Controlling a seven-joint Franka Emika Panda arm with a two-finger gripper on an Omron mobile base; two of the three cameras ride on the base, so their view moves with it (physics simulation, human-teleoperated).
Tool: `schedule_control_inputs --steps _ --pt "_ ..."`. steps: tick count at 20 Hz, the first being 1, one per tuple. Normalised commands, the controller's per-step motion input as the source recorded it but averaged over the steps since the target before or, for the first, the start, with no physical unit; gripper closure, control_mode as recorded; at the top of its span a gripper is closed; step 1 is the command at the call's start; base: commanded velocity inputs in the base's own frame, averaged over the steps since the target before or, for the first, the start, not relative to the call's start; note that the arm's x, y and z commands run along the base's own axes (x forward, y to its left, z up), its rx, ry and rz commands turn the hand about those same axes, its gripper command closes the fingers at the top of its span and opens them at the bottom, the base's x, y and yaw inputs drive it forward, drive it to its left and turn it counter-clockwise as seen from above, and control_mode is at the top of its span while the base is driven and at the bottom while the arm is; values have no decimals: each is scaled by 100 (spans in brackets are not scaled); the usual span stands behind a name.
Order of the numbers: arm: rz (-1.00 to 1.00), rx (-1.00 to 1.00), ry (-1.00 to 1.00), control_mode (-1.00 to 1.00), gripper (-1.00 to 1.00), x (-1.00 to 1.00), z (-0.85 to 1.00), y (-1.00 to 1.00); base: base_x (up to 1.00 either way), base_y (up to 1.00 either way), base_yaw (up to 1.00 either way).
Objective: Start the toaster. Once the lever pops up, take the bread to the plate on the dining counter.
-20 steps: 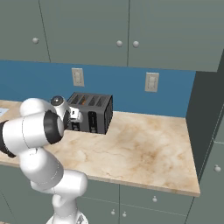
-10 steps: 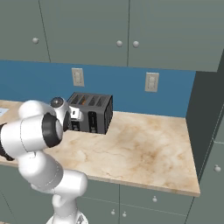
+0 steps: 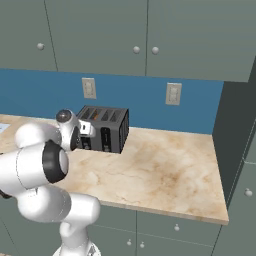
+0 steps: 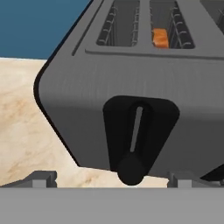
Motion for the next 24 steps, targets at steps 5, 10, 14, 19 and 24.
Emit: schedule_control_inputs --steps 5,10,14,19,24 --pt "0 0 0 -100 -100 -1 28 0 0 0 0" --pt "0 0 0 -100 -100 -1 26 0 0 0 0" --pt "0 0 0 -100 -100 0 23 0 0 0 0" --pt "0 0 0 -100 -100 0 20 -2 0 0 0" --pt "-1 0 -5 -100 -100 0 24 -11 0 0 0"
